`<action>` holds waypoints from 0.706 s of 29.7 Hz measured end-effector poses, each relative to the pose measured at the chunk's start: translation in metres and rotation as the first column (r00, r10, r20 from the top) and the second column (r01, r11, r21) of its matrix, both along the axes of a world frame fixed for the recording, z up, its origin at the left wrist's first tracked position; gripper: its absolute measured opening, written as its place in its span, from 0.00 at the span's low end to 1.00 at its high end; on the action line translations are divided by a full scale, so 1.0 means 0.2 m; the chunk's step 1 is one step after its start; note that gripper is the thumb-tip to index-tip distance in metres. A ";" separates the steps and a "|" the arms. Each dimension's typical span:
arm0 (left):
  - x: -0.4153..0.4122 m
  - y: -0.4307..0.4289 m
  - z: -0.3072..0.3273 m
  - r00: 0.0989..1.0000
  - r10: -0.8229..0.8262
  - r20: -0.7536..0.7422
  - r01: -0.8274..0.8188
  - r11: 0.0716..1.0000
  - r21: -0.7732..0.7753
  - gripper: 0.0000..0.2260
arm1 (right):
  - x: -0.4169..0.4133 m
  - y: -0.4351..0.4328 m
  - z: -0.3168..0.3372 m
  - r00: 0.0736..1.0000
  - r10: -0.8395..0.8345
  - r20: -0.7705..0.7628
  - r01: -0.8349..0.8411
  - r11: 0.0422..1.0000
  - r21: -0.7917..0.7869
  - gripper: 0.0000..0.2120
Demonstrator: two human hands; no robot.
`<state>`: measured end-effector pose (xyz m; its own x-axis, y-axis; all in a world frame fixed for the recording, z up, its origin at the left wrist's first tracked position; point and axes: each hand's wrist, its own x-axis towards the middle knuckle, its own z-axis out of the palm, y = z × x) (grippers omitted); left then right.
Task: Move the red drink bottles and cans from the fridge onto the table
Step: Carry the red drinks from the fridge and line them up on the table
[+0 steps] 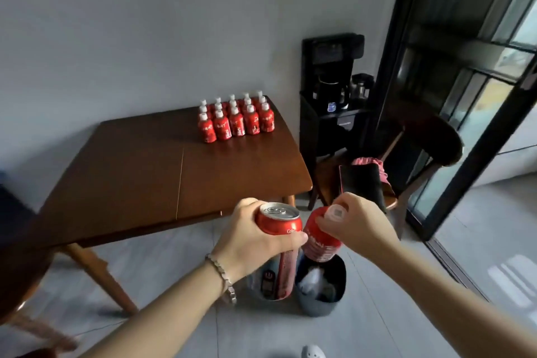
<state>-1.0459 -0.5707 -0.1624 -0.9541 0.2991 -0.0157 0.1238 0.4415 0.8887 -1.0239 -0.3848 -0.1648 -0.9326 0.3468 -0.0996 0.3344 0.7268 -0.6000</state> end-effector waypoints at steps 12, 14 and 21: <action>-1.05 -0.13 -0.16 0.950 0.301 0.080 -0.302 0.953 0.003 0.27 | -1.29 -0.07 -0.17 0.969 0.245 0.010 -0.245 0.969 -0.022 0.15; -1.22 -0.19 -0.22 0.944 0.322 0.076 -0.321 0.947 -0.029 0.28 | -1.48 -0.14 -0.24 0.966 0.256 0.018 -0.255 0.966 -0.032 0.14; -1.87 -0.52 -0.44 0.966 0.200 0.166 -0.178 0.974 -0.141 0.24 | -2.12 -0.43 -0.46 0.976 0.204 0.077 -0.199 0.978 -0.069 0.12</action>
